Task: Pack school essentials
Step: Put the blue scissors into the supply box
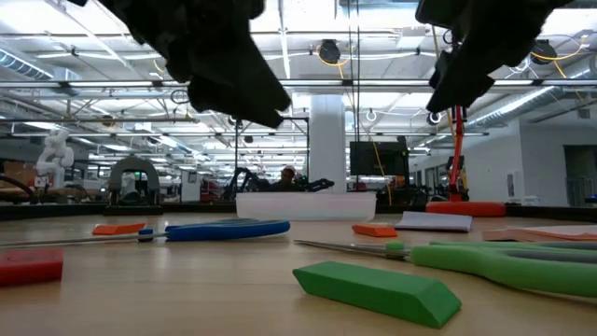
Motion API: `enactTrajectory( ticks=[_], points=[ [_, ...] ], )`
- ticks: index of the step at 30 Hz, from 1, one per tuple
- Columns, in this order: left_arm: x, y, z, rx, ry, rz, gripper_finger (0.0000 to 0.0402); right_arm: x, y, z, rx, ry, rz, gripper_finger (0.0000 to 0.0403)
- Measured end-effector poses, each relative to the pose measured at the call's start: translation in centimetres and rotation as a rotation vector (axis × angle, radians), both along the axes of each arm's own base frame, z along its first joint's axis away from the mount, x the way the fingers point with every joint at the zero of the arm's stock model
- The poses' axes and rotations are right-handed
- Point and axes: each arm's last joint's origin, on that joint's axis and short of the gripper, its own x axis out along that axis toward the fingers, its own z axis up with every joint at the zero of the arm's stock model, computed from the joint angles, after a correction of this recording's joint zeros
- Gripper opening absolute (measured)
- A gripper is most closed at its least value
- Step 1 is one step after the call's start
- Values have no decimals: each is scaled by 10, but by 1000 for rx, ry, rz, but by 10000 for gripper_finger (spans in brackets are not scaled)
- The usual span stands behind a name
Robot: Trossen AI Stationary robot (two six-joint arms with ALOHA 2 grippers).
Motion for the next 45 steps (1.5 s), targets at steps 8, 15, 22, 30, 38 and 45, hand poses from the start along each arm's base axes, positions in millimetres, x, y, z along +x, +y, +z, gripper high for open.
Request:
enactTrajectory(
  ticks=[8, 15, 22, 30, 38, 45],
  points=[
    [29, -15, -11, 78, 181, -12, 209, -9, 16, 0, 7, 14, 66, 128],
    [43, -19, -13, 140, 336, -4, 209, -22, 13, 7, -5, 51, 107, 128],
    [43, -29, -34, 150, 387, -12, 209, -33, 12, 19, 3, 12, 111, 128],
    [39, -29, -50, 181, 433, 2, 209, -32, 11, 24, -32, -38, 96, 128],
    [42, -22, -57, 170, 473, -22, 209, -31, 10, 25, -34, -55, 68, 128],
    [43, -20, -57, 173, 477, -52, 156, -31, 10, 25, -27, -53, 62, 128]
  ],
)
